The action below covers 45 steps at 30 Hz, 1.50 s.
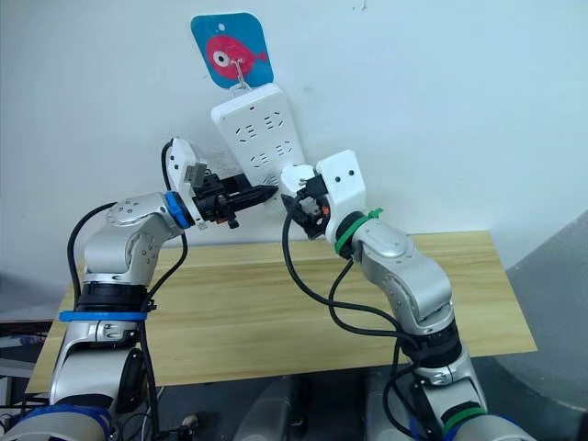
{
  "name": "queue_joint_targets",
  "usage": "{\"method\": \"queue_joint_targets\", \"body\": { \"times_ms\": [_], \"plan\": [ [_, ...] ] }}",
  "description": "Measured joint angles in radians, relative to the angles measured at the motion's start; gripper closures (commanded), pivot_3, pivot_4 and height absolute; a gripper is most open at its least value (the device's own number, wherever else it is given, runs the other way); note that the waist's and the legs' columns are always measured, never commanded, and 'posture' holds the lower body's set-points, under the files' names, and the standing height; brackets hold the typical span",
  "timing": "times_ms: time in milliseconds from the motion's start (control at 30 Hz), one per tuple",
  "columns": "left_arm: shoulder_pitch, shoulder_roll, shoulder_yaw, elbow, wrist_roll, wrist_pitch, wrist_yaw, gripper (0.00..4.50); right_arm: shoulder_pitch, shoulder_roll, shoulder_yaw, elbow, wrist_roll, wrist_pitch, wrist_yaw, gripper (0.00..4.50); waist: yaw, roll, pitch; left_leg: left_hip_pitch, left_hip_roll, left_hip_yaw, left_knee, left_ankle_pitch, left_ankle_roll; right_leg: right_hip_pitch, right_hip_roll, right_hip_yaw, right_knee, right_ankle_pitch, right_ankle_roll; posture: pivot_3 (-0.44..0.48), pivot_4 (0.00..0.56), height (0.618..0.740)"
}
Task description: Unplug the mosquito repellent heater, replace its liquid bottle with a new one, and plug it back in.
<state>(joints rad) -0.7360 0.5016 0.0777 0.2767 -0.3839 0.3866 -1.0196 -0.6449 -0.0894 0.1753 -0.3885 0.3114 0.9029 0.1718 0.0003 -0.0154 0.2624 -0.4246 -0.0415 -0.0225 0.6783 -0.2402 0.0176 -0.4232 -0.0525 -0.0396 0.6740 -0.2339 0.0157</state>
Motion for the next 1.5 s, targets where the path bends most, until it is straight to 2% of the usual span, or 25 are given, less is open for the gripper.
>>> {"method": "queue_joint_targets", "body": {
  "times_ms": [167,367,500,533,733,933,967,1000,1033,1167,1200,1267,1300,1333,1500],
  "plan": [
    [0.000,-0.001,0.001,0.000,0.003,-0.002,0.005,3.14,-0.027,0.013,-0.036,0.017,0.029,0.048,0.009,1.45,0.000,0.000,0.000,0.000,0.000,0.000,0.000,0.000,0.000,0.000,0.000,0.000,0.001,0.000,0.000,0.090,0.228,0.740],
    [0.000,-0.003,0.002,0.002,0.007,-0.002,0.007,3.14,-0.045,-0.022,-0.021,0.036,0.021,0.036,0.042,1.45,-0.001,0.000,0.000,0.001,0.000,0.000,0.000,0.001,0.000,0.000,0.000,0.000,0.002,0.000,0.000,0.089,0.231,0.740],
    [-0.002,-0.027,-0.003,0.003,-0.004,-0.005,-0.005,3.14,-0.045,-0.036,-0.022,0.044,-0.001,0.010,0.039,0.17,0.002,0.000,0.000,0.001,0.000,0.000,0.000,0.001,0.000,0.000,0.000,0.000,0.002,0.000,0.000,0.089,0.234,0.740],
    [-0.002,-0.038,-0.003,0.003,-0.009,-0.010,-0.004,3.14,-0.045,-0.037,-0.027,0.043,-0.005,0.004,0.039,0.03,0.007,-0.001,0.000,0.000,0.000,-0.001,0.000,0.001,0.000,0.000,0.000,-0.001,0.001,-0.001,-0.001,0.089,0.234,0.740],
    [-0.010,-0.040,-0.013,0.004,-0.009,-0.038,-0.017,3.14,0.074,-0.150,-0.027,-0.078,0.008,0.006,0.104,0.03,0.019,-0.001,0.000,-0.005,-0.001,0.000,-0.002,0.001,0.000,0.000,-0.001,-0.001,-0.011,-0.001,0.000,0.085,0.238,0.740],
    [-0.009,-0.033,-0.015,0.009,-0.007,-0.048,-0.016,3.14,0.189,-0.274,-0.064,-0.213,0.106,0.083,0.205,0.03,0.021,-0.001,0.000,-0.005,0.000,-0.001,-0.002,-0.001,0.003,0.000,-0.001,-0.002,-0.011,-0.001,0.000,0.083,0.240,0.740],
    [-0.009,-0.033,-0.014,0.011,-0.005,-0.052,-0.013,3.14,0.199,-0.285,-0.077,-0.216,0.117,0.085,0.217,0.40,0.021,-0.001,0.000,-0.005,0.000,-0.001,-0.002,-0.001,0.003,0.000,-0.001,-0.002,-0.011,-0.001,0.000,0.083,0.240,0.740],
    [-0.008,-0.032,-0.014,0.016,-0.002,-0.063,-0.009,3.14,0.206,-0.292,-0.087,-0.216,0.126,0.085,0.224,0.59,0.021,-0.001,0.000,-0.005,0.000,-0.001,-0.002,-0.001,0.003,0.000,-0.001,-0.002,-0.011,-0.001,0.000,0.087,0.239,0.740],
    [-0.008,-0.032,-0.013,0.026,0.002,-0.076,-0.004,2.43,0.213,-0.298,-0.099,-0.215,0.134,0.082,0.236,0.95,0.021,-0.001,0.000,-0.005,0.000,-0.001,-0.002,-0.001,0.003,0.000,-0.001,-0.002,-0.011,-0.001,0.000,0.091,0.239,0.740],
    [0.052,0.006,-0.002,0.050,0.016,-0.100,0.009,1.25,0.220,-0.296,-0.114,-0.191,0.146,0.065,0.252,2.47,0.014,-0.001,0.000,-0.005,0.000,-0.001,-0.002,-0.001,0.003,-0.001,-0.001,-0.002,-0.011,-0.001,0.000,0.091,0.239,0.740],
    [0.075,0.019,0.003,0.047,0.017,-0.102,0.012,0.96,0.220,-0.291,-0.116,-0.185,0.153,0.064,0.252,2.84,0.013,-0.001,0.001,-0.005,0.000,-0.001,-0.003,-0.001,0.003,-0.001,-0.001,-0.002,-0.011,-0.001,0.000,0.120,0.238,0.740],
    [0.127,0.046,0.016,0.015,0.016,-0.098,0.023,0.23,0.222,-0.275,-0.116,-0.178,0.168,0.065,0.254,3.63,0.013,-0.001,0.001,-0.006,0.000,-0.001,-0.003,-0.001,0.003,-0.001,-0.001,-0.002,-0.011,-0.002,0.000,0.120,0.238,0.740],
    [0.155,0.060,0.022,-0.013,0.014,-0.091,0.025,0.00,0.225,-0.274,-0.115,-0.178,0.177,0.065,0.258,4.00,0.015,-0.001,0.001,-0.006,0.000,-0.001,-0.003,-0.001,0.003,-0.001,-0.001,-0.002,-0.012,-0.002,0.000,0.143,0.235,0.740],
    [0.182,0.075,0.029,-0.048,0.011,-0.087,0.026,0.00,0.226,-0.273,-0.113,-0.177,0.183,0.065,0.262,4.35,0.018,-0.001,0.001,-0.006,0.000,-0.001,-0.003,-0.001,0.003,-0.001,-0.001,-0.002,-0.012,-0.001,0.000,0.143,0.235,0.740],
    [0.367,0.133,0.096,-0.319,-0.075,0.001,0.036,0.00,0.221,-0.249,-0.099,-0.178,0.230,0.067,0.290,4.43,0.025,-0.001,0.001,-0.006,0.000,-0.002,-0.003,-0.002,0.003,-0.001,-0.002,-0.002,-0.013,-0.002,0.000,0.167,0.232,0.740]
  ]
}}
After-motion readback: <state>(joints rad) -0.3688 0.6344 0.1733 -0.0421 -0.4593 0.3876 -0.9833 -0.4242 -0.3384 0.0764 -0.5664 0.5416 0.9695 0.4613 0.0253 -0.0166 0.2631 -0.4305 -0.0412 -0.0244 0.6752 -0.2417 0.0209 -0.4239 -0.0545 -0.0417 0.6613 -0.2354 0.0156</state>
